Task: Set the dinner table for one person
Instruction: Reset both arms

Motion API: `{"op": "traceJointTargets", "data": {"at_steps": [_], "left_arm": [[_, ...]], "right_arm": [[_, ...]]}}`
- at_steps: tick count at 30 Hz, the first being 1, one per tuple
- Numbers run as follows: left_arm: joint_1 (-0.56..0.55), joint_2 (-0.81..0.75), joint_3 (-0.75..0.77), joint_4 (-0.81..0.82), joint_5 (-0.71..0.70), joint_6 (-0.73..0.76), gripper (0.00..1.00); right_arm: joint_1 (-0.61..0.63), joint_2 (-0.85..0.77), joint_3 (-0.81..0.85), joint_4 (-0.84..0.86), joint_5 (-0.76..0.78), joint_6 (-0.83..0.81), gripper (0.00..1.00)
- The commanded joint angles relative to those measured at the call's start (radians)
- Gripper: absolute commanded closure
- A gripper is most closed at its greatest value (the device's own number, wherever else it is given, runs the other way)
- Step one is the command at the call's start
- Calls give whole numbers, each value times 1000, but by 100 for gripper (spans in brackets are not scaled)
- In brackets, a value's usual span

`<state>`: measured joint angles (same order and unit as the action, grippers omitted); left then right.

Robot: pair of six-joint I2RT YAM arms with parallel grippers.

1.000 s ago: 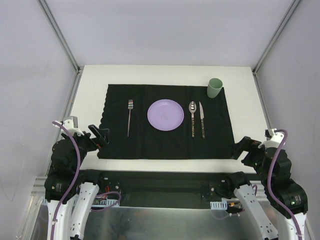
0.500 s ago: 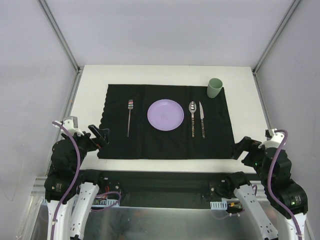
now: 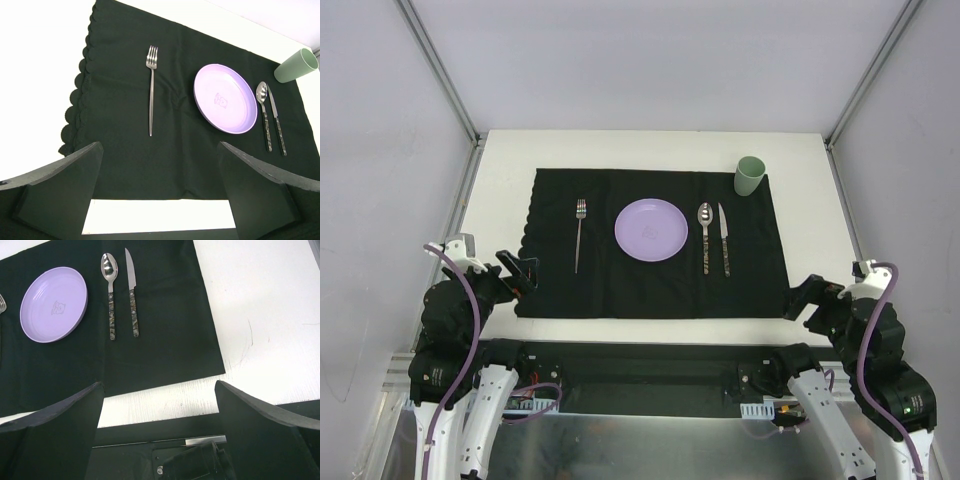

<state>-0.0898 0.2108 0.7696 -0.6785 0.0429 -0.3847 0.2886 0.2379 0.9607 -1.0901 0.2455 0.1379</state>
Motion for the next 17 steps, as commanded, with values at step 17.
{"op": "traceJointTargets", "data": {"at_steps": [17], "left_arm": [[7,-8,-7,17,-6,-19,1]], "right_arm": [[4,-5,4,4,0,-1,4]]}}
